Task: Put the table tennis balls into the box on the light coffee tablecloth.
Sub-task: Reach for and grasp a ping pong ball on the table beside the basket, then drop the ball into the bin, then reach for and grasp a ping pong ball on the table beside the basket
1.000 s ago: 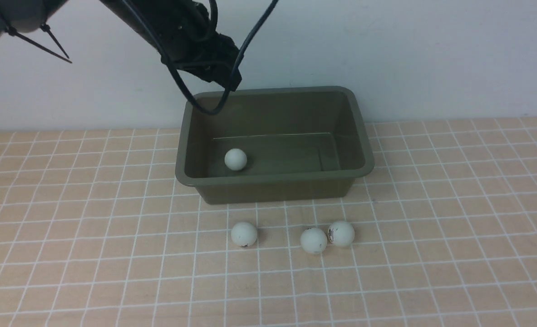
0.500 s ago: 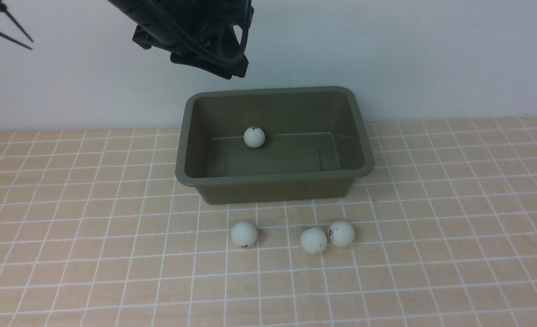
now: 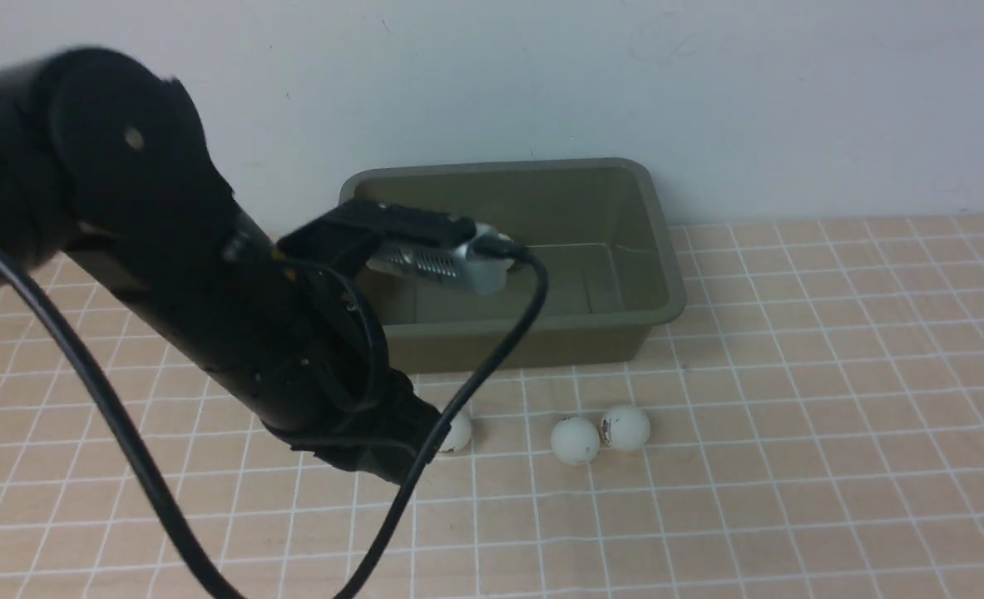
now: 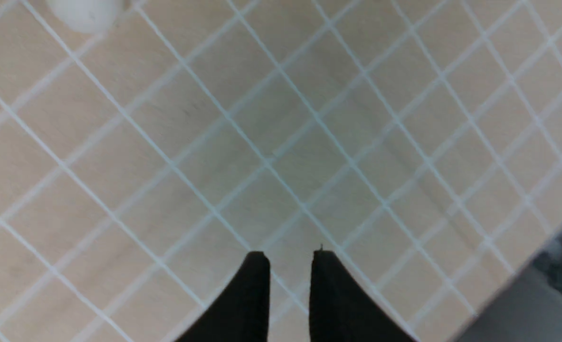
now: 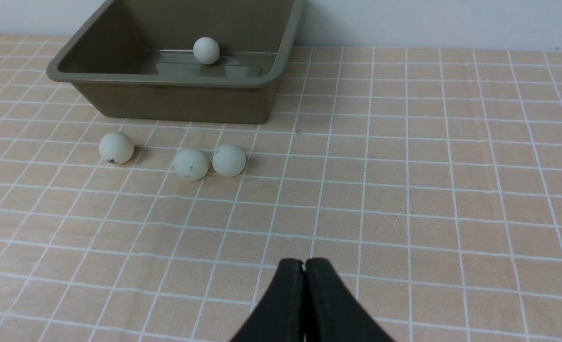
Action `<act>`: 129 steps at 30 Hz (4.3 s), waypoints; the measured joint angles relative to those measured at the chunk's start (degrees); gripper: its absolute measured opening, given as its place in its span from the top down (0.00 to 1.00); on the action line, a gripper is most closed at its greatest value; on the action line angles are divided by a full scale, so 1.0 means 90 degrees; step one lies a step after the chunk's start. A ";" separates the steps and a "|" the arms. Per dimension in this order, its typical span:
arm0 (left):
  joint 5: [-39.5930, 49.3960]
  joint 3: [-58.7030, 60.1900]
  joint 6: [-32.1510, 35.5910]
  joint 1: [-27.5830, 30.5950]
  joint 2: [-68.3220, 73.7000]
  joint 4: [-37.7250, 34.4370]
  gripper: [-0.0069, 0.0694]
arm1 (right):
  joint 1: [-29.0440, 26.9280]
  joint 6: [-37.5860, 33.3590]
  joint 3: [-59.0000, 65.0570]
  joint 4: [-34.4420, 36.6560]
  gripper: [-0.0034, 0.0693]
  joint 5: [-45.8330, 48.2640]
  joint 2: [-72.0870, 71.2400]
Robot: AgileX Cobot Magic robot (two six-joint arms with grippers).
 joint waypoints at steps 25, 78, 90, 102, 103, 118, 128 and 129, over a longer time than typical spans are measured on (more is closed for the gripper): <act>-0.3579 0.0023 0.0623 -0.0027 0.2526 0.0818 0.38 | 0.0000 0.0006 0.0000 0.0121 0.98 0.0000 0.0000; 0.1360 -0.5942 -0.0691 0.0369 0.3070 -0.0867 0.67 | 0.0000 0.0006 0.0000 0.0190 0.98 0.0014 0.0000; 0.1372 -0.3015 0.0183 -0.0831 0.1343 0.0040 1.00 | 0.0000 0.0006 0.0000 0.0195 0.98 0.0014 0.0000; -0.0434 -0.0487 0.0676 -0.1045 0.1105 0.0252 0.94 | 0.0000 0.0006 0.0000 0.0250 0.98 0.0014 0.0000; -0.0917 -0.0392 0.0725 -0.1045 0.1213 0.0265 0.91 | 0.0000 0.0006 0.0000 0.0301 0.98 0.0014 0.0000; -0.3328 -0.0456 0.1744 -0.1045 0.2501 -0.0754 0.40 | 0.0000 0.0124 0.0000 0.0679 0.98 0.0019 0.0000; -0.4096 -0.0768 0.2524 -0.1045 0.3494 -0.0786 0.39 | 0.0000 0.0124 0.0000 0.0718 0.98 0.0019 0.0000; -0.4147 -0.0780 0.2591 -0.1045 0.3534 -0.0786 0.39 | 0.0000 0.0124 0.0000 0.0718 0.98 0.0019 0.0000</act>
